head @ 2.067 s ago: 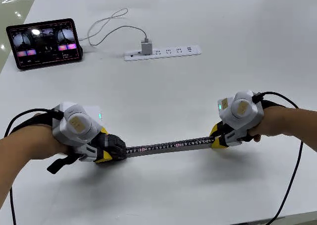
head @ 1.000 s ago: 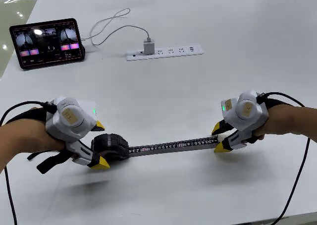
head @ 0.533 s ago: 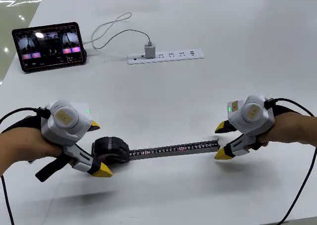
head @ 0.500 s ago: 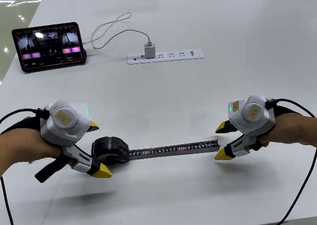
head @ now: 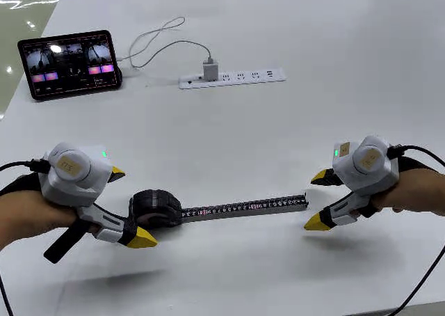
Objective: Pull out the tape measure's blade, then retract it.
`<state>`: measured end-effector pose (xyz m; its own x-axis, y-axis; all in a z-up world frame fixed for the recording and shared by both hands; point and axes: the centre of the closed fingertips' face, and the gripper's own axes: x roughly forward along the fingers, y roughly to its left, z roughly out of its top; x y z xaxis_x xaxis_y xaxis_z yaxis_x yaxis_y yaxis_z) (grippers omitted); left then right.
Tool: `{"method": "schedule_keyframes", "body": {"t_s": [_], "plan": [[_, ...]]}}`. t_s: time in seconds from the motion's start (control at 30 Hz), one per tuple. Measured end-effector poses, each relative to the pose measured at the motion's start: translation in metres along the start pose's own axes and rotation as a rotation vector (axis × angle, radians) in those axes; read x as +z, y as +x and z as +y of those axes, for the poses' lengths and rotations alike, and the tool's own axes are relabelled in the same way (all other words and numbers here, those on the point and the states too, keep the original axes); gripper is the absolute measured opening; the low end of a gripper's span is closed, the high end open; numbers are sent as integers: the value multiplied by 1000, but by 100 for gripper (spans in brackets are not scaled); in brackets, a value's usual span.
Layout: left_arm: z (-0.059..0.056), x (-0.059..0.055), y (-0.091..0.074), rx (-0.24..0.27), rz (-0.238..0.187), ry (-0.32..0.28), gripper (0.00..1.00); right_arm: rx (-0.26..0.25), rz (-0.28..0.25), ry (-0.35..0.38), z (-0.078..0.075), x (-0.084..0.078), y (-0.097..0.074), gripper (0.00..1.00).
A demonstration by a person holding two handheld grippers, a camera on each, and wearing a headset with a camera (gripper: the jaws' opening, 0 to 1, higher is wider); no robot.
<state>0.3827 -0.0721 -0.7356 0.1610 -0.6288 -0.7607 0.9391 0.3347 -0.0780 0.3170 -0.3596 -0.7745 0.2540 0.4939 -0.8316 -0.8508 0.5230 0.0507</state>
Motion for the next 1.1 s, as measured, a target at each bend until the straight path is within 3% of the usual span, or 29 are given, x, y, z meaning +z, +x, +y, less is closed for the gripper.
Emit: {"method": "schedule_keyframes", "body": {"t_s": [0.07,0.13,0.2,0.27,0.4,0.5,0.57,0.7,0.77,0.87,1.0,1.1], "plan": [[0,2,-2,8,-25,-27,99,13,-36,32,4,4,-2,69],[7,-3,-3,60,-11,-33,99,-9,-38,36,3,3,-5,75],[7,-5,-3,71,-23,-41,99,-19,-54,39,4,5,-7,78],[9,-8,-4,96,-38,-85,99,-25,-60,49,7,5,-8,82],[9,-14,-8,109,-63,-130,99,-73,-98,61,5,7,-11,98],[9,-14,-11,128,-99,-143,99,-105,-110,87,1,4,-15,99],[17,-15,-15,188,-124,-123,99,-124,-124,94,0,3,-17,99],[15,-28,-17,208,-90,-169,99,-152,-135,113,-1,0,-24,99],[13,-37,-17,212,-71,-206,99,-193,-156,110,-5,0,-30,99],[13,-41,-21,224,-90,-238,99,-214,-170,126,-7,-3,-36,99],[13,-40,-31,234,-161,-279,99,-240,-178,149,-7,-11,-42,99],[11,-43,-35,251,-162,-251,99,-263,-192,159,-6,-15,-46,99]]}}
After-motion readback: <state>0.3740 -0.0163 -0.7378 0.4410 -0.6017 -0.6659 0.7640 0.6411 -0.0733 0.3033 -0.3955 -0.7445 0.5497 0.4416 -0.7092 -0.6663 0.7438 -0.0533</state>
